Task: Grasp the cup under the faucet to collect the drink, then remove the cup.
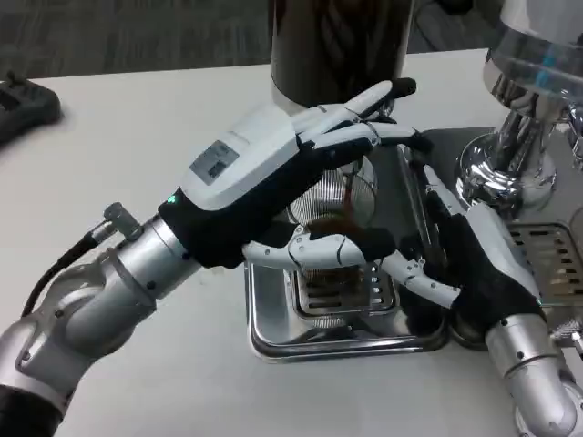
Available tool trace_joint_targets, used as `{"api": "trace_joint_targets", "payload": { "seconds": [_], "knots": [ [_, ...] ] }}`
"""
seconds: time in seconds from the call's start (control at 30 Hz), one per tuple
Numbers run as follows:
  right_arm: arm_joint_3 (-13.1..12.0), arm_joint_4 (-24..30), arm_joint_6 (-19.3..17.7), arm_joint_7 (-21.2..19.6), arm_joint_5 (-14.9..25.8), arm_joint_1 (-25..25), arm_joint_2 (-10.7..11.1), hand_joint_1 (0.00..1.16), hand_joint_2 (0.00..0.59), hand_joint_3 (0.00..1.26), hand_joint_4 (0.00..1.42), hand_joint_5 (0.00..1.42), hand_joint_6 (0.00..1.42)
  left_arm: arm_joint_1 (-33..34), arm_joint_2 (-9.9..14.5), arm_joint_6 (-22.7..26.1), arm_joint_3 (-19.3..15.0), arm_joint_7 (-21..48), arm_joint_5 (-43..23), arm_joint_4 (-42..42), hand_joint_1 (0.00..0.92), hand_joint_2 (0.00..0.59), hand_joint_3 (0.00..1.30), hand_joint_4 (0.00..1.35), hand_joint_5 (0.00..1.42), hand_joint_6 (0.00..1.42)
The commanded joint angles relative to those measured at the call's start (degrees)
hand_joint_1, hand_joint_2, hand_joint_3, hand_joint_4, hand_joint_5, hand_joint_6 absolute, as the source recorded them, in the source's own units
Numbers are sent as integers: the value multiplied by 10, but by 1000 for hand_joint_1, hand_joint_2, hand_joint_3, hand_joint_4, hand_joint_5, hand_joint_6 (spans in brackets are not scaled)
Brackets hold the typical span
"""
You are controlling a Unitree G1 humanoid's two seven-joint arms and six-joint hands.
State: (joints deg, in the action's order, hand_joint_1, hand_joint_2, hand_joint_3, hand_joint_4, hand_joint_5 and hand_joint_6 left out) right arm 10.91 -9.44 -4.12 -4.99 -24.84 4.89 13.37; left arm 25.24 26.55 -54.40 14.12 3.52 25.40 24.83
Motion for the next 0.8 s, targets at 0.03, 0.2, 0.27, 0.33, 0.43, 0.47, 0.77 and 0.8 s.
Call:
{"api": "trace_joint_targets", "payload": {
  "seconds": [0.03,0.2,0.27,0.33,0.43,0.47,0.77,0.8],
  "knots": [
    [5,1,1,12,4,-2,-2,366,211,0,0,0,0,-12,3,-11,20,16,22,-7,0,181,291,28,269,206],
    [8,10,4,17,3,-11,-3,366,211,0,0,0,0,-14,3,-10,19,14,21,-8,0,181,291,28,269,206],
    [11,10,3,20,3,-7,-4,366,211,0,0,0,0,-15,4,-10,19,14,21,-8,0,181,288,28,269,206],
    [12,14,1,27,5,-5,-3,367,210,0,0,0,0,-16,4,-10,18,13,21,-9,0,181,286,28,269,206],
    [14,22,2,31,3,-11,-3,371,207,0,0,0,0,-17,4,-8,17,12,20,-10,0,181,284,28,269,207],
    [13,20,2,31,5,-12,-5,372,206,0,0,0,0,-18,5,-8,16,12,20,-10,0,181,284,28,269,207],
    [18,4,28,24,-9,11,-22,398,212,0,0,0,0,-23,7,-1,12,7,23,-18,0,182,272,11,261,180],
    [16,5,30,17,-9,9,-25,400,212,0,0,0,0,-26,8,0,8,2,25,-24,0,182,261,2,258,141]
  ]
}}
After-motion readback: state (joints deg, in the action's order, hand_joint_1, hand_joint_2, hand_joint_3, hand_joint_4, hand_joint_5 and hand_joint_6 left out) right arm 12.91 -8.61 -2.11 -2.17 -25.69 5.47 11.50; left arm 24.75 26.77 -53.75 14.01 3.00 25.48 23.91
